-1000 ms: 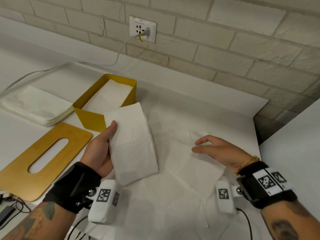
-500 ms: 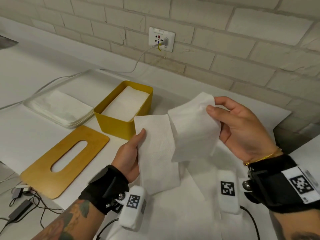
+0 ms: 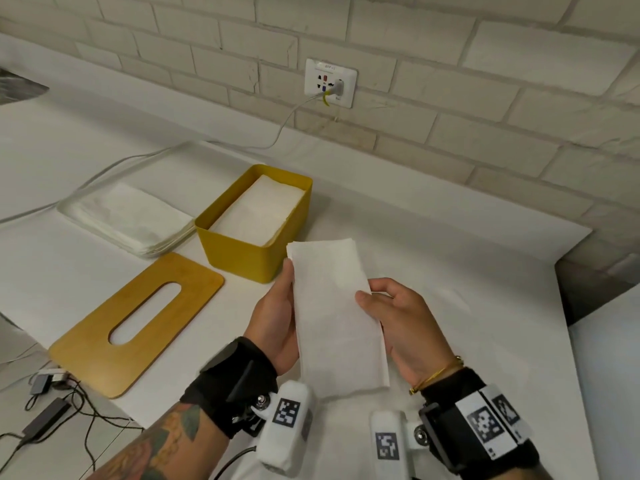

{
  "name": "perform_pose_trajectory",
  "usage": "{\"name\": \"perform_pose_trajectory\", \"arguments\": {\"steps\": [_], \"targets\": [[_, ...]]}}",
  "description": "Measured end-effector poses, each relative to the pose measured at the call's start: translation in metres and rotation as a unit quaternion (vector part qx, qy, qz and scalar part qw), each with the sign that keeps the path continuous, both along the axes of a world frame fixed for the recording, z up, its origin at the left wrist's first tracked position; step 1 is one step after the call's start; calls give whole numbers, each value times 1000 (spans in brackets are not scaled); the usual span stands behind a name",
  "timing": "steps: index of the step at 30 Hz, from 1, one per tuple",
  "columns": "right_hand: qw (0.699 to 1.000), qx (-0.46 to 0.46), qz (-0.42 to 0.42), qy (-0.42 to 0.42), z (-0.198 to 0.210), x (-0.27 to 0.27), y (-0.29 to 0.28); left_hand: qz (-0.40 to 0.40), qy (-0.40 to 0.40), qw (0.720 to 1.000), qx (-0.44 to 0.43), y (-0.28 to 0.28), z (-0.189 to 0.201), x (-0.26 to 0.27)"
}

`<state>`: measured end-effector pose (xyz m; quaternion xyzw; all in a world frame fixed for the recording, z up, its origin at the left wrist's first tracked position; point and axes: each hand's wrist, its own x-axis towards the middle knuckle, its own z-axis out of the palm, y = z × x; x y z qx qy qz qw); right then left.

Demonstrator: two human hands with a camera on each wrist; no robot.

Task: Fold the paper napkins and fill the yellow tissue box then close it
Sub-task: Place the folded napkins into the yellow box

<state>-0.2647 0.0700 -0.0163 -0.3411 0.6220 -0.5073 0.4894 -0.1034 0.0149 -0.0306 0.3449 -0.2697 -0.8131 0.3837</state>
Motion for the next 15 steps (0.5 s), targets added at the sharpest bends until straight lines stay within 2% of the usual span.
{"name": "perform_pose_trajectory", "arguments": {"steps": [5, 10, 15], "targets": [[1000, 8, -2, 21, -4, 0, -3, -13, -21, 1000, -4, 2, 4, 0], [1000, 11, 6, 1, -3, 4, 1, -15, -48, 999, -13, 0, 3, 1], [995, 56, 83, 17, -11, 7, 24, 45, -61, 997, -9, -11, -1, 15]]}}
